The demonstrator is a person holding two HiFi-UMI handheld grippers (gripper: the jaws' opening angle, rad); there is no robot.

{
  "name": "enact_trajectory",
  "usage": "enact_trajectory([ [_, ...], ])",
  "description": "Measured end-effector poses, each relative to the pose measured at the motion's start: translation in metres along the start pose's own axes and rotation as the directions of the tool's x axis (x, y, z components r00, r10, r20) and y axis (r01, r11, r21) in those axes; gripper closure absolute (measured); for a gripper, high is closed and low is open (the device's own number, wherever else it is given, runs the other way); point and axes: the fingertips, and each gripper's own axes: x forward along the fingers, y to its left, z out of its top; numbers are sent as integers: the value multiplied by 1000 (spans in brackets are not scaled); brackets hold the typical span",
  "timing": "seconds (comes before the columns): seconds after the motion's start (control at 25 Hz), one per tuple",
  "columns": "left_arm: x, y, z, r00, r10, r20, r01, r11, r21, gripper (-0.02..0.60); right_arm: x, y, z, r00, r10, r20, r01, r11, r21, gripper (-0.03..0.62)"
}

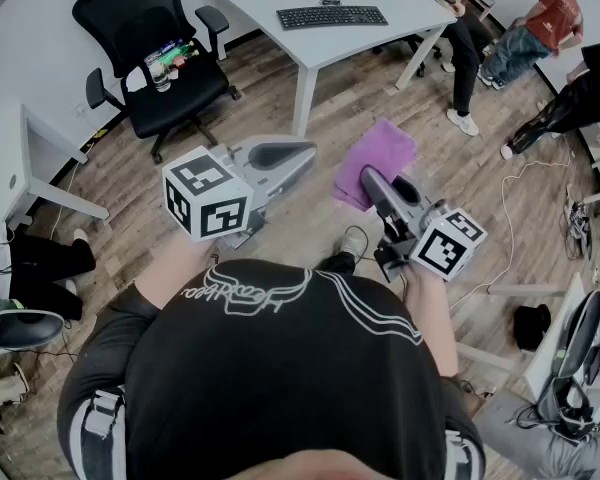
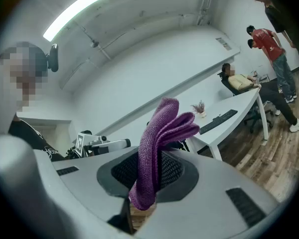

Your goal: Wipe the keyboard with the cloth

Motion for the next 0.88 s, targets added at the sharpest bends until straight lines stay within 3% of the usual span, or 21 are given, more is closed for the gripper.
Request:
enact_trajectory([
  [0.4, 19, 12, -14, 999, 7, -33, -7, 1000, -20, 577, 0, -27, -6, 1000, -10, -17, 11, 1000, 27, 533],
  [0.72, 72, 52, -18, 997, 37, -75, -41, 998, -49, 577, 21, -91, 8, 998, 14, -57, -9, 996, 91, 533],
  [0.88, 100, 92, -11, 993, 84, -83, -90, 993, -74, 577, 45, -133, 26, 996, 40, -85, -30, 993, 117, 533],
])
